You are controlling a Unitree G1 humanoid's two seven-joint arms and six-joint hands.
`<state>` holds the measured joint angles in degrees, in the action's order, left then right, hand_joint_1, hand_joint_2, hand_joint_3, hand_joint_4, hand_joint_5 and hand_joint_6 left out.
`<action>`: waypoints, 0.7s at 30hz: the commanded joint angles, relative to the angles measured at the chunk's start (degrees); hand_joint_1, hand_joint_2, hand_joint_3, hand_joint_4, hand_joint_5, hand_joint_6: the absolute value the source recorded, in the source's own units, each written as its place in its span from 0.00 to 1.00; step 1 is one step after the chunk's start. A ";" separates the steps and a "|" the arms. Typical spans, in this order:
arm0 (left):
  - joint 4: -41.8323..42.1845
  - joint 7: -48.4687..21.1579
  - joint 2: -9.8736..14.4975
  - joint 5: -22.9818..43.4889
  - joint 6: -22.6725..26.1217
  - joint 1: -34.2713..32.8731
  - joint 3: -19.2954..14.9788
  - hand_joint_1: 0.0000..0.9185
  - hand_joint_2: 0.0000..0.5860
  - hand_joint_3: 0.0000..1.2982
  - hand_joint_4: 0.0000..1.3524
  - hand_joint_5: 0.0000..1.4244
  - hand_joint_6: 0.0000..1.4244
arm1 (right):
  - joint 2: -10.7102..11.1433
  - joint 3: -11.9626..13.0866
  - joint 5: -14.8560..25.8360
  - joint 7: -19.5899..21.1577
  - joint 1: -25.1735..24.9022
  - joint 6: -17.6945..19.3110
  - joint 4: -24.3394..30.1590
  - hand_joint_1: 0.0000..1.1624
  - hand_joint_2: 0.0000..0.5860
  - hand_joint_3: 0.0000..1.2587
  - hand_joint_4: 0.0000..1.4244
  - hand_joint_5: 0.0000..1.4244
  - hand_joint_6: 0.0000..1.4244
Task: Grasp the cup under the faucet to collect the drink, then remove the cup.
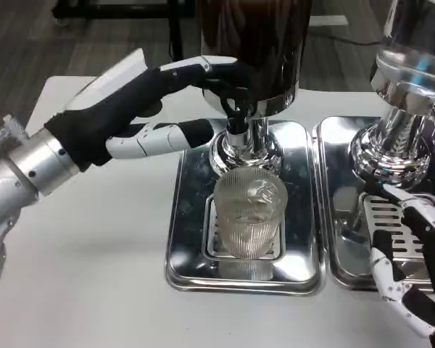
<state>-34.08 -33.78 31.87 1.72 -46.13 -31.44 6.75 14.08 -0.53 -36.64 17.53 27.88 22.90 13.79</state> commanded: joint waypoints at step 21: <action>10.07 -12.20 1.82 7.34 6.65 5.25 -2.63 0.00 0.13 0.21 0.19 0.22 0.16 | 0.46 0.48 2.46 0.15 -2.37 1.09 -1.90 0.43 0.92 0.22 0.17 0.16 0.24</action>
<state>-24.10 -43.78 32.95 8.90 -40.21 -27.58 3.94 14.14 -0.39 -34.64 17.56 25.70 23.07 11.91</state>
